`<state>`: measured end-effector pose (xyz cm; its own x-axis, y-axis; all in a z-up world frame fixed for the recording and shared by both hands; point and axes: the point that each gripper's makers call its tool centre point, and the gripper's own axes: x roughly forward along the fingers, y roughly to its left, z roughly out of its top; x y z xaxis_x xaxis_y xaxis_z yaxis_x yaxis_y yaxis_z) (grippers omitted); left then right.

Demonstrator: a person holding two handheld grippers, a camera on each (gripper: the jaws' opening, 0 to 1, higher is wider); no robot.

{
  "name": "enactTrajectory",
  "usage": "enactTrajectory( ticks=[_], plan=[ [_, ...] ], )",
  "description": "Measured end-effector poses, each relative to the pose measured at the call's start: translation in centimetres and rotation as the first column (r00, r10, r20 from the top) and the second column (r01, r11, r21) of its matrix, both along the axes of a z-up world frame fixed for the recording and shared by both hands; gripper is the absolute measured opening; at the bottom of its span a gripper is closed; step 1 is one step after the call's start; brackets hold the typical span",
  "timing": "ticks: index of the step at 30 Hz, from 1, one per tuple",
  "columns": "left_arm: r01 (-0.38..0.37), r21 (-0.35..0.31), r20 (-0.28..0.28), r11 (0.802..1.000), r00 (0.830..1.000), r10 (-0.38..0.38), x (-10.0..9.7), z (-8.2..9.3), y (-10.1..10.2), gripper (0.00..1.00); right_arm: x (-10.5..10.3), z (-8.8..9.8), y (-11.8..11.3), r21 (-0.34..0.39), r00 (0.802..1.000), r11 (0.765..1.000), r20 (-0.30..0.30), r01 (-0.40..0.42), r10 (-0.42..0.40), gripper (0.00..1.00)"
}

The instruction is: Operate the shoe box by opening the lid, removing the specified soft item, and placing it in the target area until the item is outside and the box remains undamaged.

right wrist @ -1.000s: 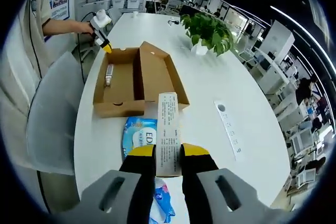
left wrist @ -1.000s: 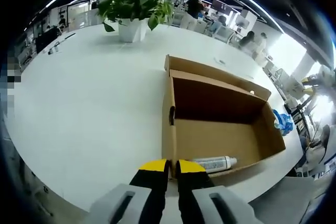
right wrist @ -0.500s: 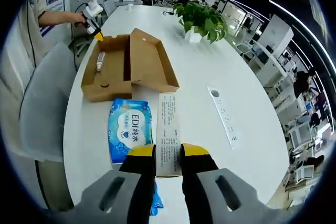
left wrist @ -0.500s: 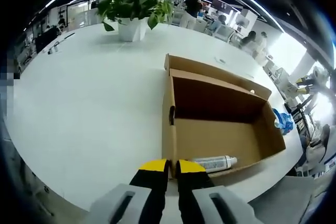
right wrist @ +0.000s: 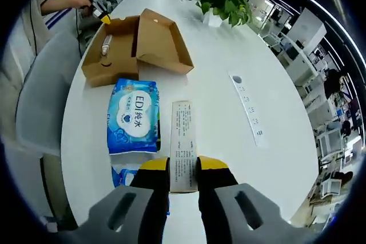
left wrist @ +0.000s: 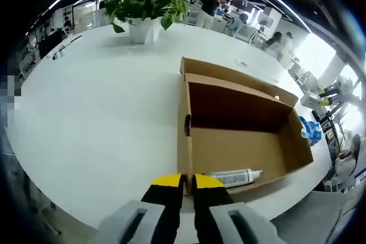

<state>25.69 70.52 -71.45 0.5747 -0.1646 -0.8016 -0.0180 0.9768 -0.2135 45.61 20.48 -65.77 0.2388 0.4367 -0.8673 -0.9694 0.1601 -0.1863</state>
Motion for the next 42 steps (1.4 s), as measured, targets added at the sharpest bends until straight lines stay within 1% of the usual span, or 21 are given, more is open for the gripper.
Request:
enactTrajectory(
  ticks=[9,14,17,21,23,27,33,38,41,42],
  plan=[
    [0.001,0.019,-0.017,1.0,1.0,-0.001,0.0,0.0,0.0,0.05,-0.2,-3.3,-2.2,-0.059,0.999,0.998,-0.041,-0.015,0.013,0.15],
    [-0.004,0.02,-0.023,1.0,1.0,0.004,0.1,-0.1,0.1,0.05,-0.5,-4.5,-3.2,-0.088,0.998,0.996,-0.056,-0.027,0.022,0.15],
    [-0.005,0.023,-0.027,1.0,1.0,0.005,0.1,-0.2,0.1,0.05,-0.6,-5.5,-3.9,-0.106,0.997,0.994,-0.069,-0.04,0.032,0.15],
    [-0.005,0.026,-0.033,1.0,0.999,0.006,0.1,-0.2,0.1,0.05,-0.8,-6.4,-4.4,-0.117,0.995,0.992,-0.085,-0.054,0.044,0.15],
    [-0.008,0.025,-0.035,1.0,0.999,0.009,0.1,-0.2,0.0,0.05,-0.8,-6.9,-4.9,-0.123,0.995,0.991,-0.09,-0.057,0.046,0.15],
    [-0.008,0.026,-0.041,1.0,0.999,0.01,0.1,-0.2,0.0,0.05,-0.7,-7.6,-5.8,-0.159,0.993,0.984,-0.091,-0.085,0.071,0.15],
    [-0.003,0.031,-0.048,0.999,0.999,0.004,0.1,-0.1,-0.1,0.05,-0.5,-8.7,-6.8,-0.229,0.989,0.964,-0.089,-0.134,0.116,0.16],
    [-0.001,0.032,-0.05,1.0,0.999,0.002,0.1,-0.1,-0.1,0.05,-0.5,-9.1,-7.3,-0.253,0.987,0.955,-0.097,-0.151,0.131,0.16],
    [-0.003,0.031,-0.048,1.0,0.999,0.005,0.1,-0.2,0.0,0.05,-0.3,-9.1,-7.2,-0.254,0.985,0.953,-0.098,-0.164,0.143,0.16],
    [-0.004,0.031,-0.047,1.0,0.999,0.005,0.1,-0.2,0.0,0.05,-0.2,-9.1,-7.1,-0.255,0.986,0.955,-0.102,-0.152,0.13,0.16]
  ],
)
